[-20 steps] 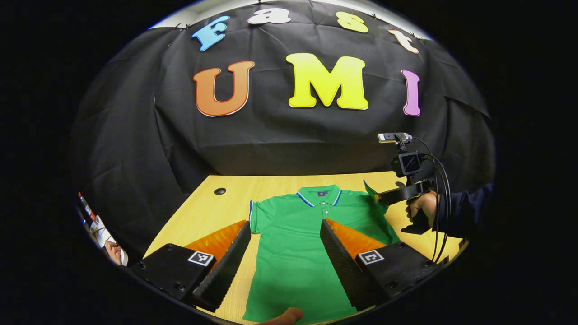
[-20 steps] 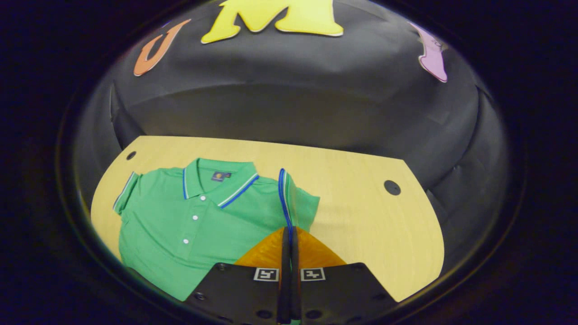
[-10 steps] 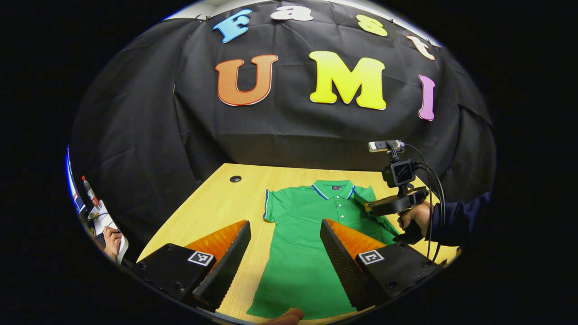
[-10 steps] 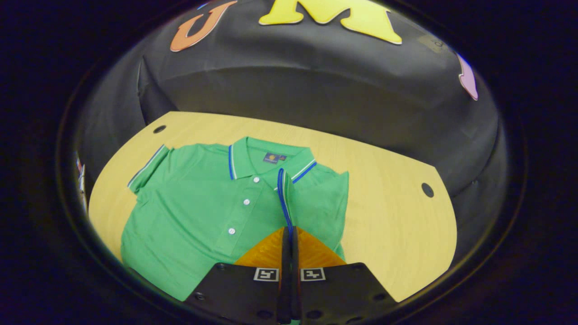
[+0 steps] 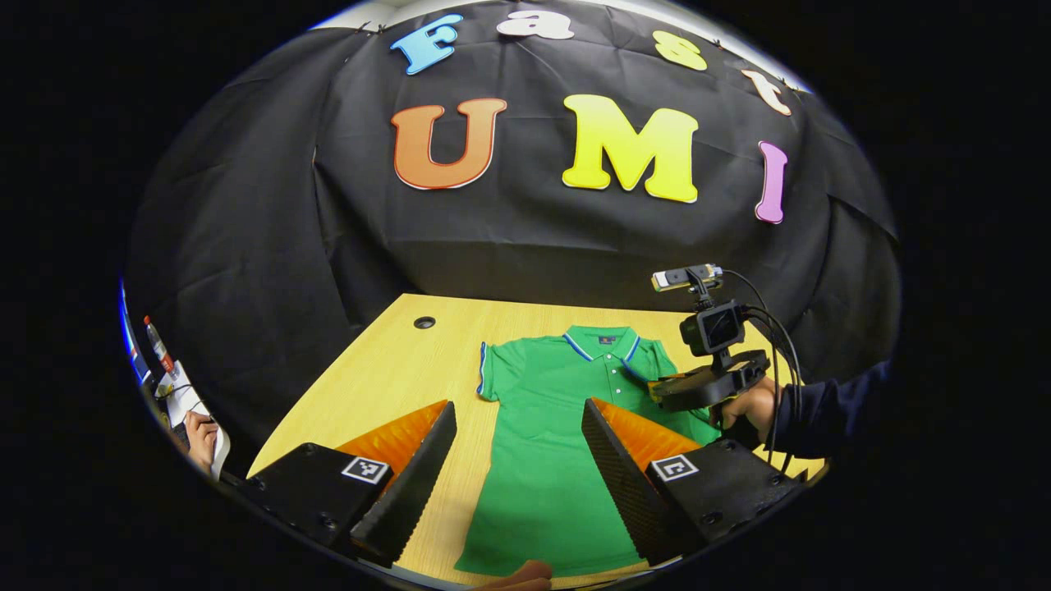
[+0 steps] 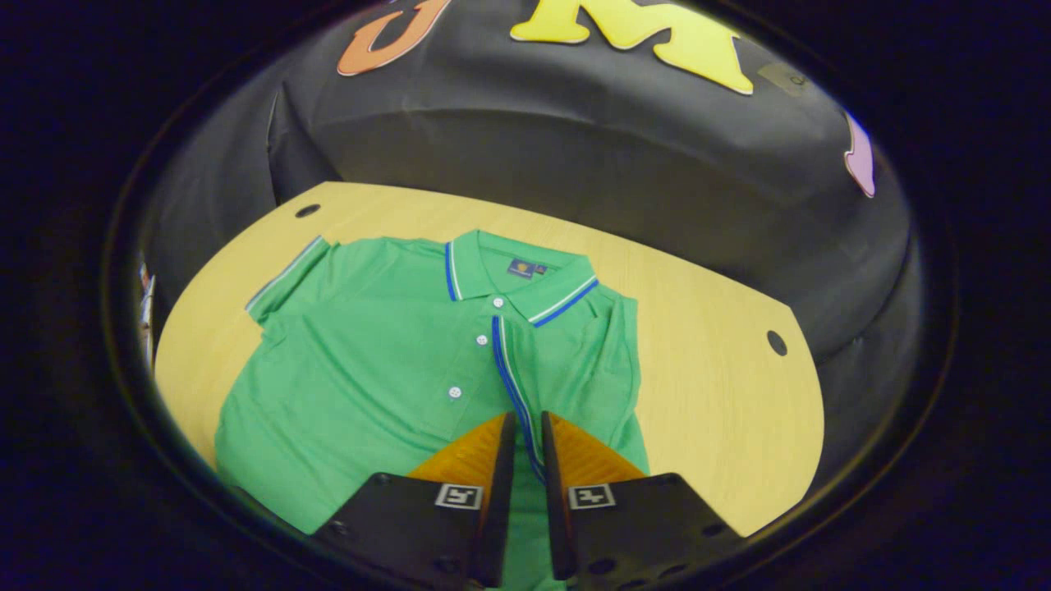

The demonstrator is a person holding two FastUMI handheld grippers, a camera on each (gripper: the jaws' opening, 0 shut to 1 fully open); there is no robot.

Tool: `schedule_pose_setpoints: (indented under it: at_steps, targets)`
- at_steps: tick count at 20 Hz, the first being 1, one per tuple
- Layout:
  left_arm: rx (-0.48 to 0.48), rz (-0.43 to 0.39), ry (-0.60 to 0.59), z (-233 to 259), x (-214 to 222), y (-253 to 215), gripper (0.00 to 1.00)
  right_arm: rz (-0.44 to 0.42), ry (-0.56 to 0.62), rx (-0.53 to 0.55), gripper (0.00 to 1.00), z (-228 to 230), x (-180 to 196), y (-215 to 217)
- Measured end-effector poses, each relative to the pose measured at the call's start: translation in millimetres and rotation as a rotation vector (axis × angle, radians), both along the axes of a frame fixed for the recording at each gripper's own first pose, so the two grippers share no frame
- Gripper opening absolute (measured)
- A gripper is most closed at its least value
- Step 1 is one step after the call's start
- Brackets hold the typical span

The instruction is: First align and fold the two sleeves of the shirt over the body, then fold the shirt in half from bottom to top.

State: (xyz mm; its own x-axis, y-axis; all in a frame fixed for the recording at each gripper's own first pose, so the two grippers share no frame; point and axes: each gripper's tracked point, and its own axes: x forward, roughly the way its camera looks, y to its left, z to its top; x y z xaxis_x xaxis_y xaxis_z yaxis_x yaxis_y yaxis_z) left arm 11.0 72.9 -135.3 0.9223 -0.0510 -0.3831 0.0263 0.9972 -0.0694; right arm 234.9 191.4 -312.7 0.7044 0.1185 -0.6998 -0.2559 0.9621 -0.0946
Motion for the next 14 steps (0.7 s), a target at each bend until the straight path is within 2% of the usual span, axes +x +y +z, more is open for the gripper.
schedule_pose_setpoints:
  at_steps: [2, 3, 6, 7, 8, 12, 14]
  targets:
    - [0.003, -0.001, -0.017, 6.5, 11.1, 3.9, 1.00, 0.012, -0.015, 0.041, 0.54, 20.1, -12.7, 1.7]
    - [-0.003, 0.000, -0.020, 9.7, 18.7, 5.9, 1.00, 0.005, -0.030, 0.050, 0.53, 30.6, -19.8, -3.5]
    - [-0.012, 0.014, -0.009, 12.1, 39.9, 12.3, 1.00, -0.015, -0.076, 0.098, 0.81, 64.9, -40.7, -15.7]
    - [-0.012, 0.017, -0.012, 14.6, 45.9, 15.0, 1.00, -0.021, -0.100, 0.113, 0.84, 78.6, -48.1, -20.8]
    - [-0.012, 0.018, -0.010, 16.2, 53.2, 15.7, 1.00, -0.031, -0.124, 0.123, 0.94, 92.2, -54.3, -27.8]
    - [-0.002, 0.032, 0.032, 6.2, 78.6, 20.2, 1.00, -0.109, -0.230, 0.178, 0.96, 154.7, -87.7, -55.0]
    - [-0.016, 0.022, 0.072, -6.1, 88.0, 17.0, 1.00, -0.140, -0.295, 0.204, 0.94, 189.2, -101.8, -66.9]
